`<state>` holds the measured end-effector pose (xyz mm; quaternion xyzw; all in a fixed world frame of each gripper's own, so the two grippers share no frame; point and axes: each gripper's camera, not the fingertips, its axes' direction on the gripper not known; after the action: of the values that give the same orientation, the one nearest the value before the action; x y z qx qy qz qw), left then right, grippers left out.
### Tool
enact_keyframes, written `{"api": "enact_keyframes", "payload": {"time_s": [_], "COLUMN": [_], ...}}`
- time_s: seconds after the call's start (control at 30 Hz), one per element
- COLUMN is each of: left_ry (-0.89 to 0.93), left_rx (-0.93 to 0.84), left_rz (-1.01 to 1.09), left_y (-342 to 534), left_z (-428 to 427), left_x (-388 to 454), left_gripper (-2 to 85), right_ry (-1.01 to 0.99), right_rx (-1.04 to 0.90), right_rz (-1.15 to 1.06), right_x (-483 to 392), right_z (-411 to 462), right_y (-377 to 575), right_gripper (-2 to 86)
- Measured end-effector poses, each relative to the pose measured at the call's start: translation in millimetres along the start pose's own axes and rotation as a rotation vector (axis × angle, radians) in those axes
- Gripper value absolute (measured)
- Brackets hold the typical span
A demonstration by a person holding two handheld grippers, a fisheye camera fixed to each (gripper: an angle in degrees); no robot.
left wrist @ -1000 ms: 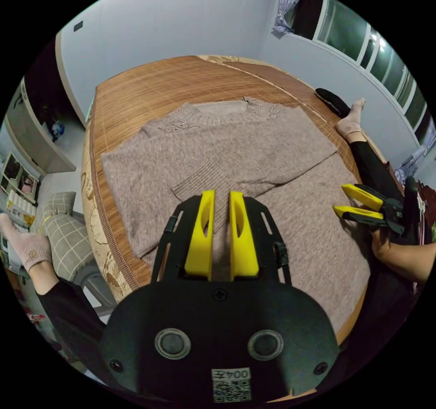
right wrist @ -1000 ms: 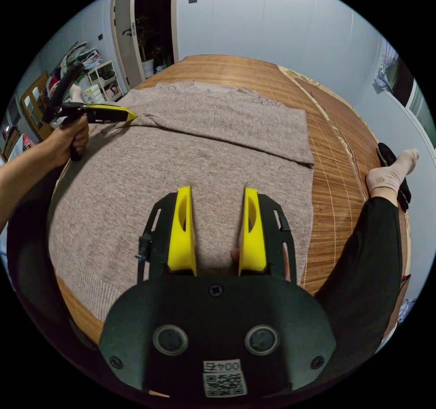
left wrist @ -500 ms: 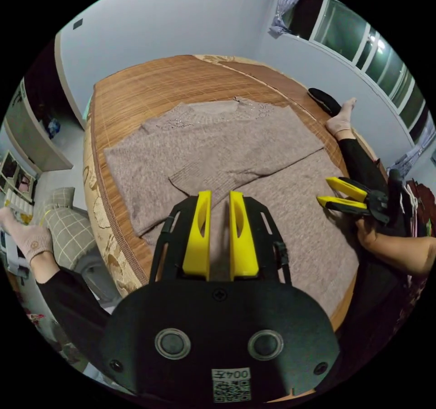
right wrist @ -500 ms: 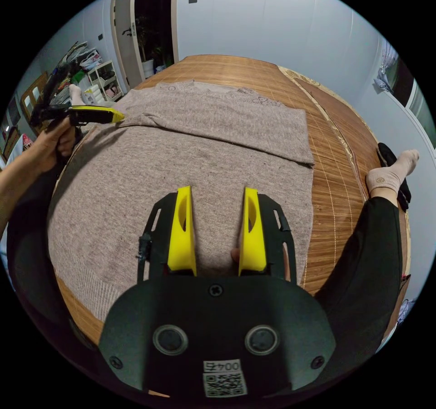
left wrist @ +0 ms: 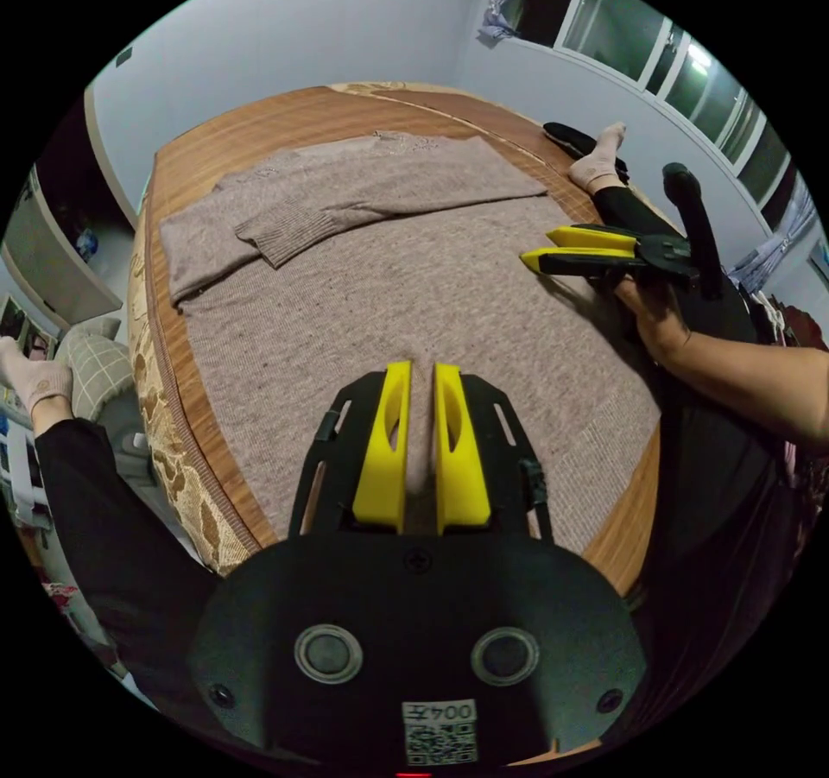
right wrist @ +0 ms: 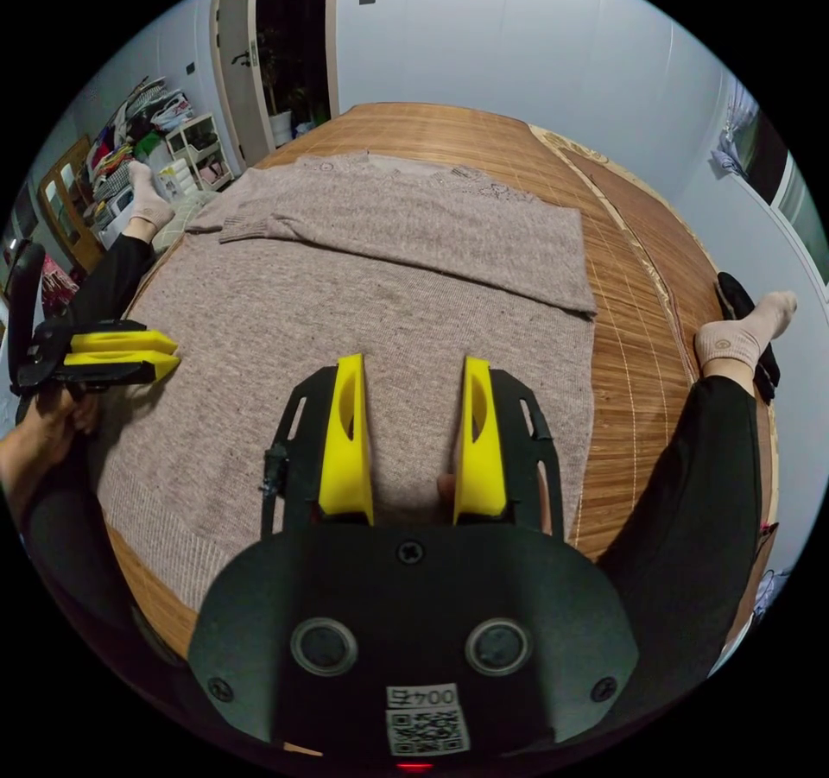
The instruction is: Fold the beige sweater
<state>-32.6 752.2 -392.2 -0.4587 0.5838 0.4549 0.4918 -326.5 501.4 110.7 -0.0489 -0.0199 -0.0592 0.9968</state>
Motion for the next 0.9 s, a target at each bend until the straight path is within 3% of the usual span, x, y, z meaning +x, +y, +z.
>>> {"api": "enact_keyframes", "payload": {"time_s": [0.33, 0.5, 0.67, 0.9], "left_ry": [0.02, -0.215, -0.203, -0.261], "left_rx": [-0.001, 0.207, 0.131, 0.027], "left_rz": [-0.037, -0.192, -0.249, -0.213], "left_y": [21, 37, 17, 14], "left_z": [-28, -72, -80, -60], "left_x": [2, -33, -87, -87], "left_gripper": [1.6, 0.6, 0.2, 0.2], "right_ry": [-0.015, -0.021, -0.023, -0.019], "right_rx": [-0.01, -0.009, -0.01, -0.011], "right_rz": [0.012, 0.009, 0.008, 0.007], "right_x": [1, 0, -2, -5], "right_z": [-5, -7, -11, -16], "right_y": [0, 0, 1, 1], "right_gripper": [16.0, 16.0, 16.1, 16.1]}}
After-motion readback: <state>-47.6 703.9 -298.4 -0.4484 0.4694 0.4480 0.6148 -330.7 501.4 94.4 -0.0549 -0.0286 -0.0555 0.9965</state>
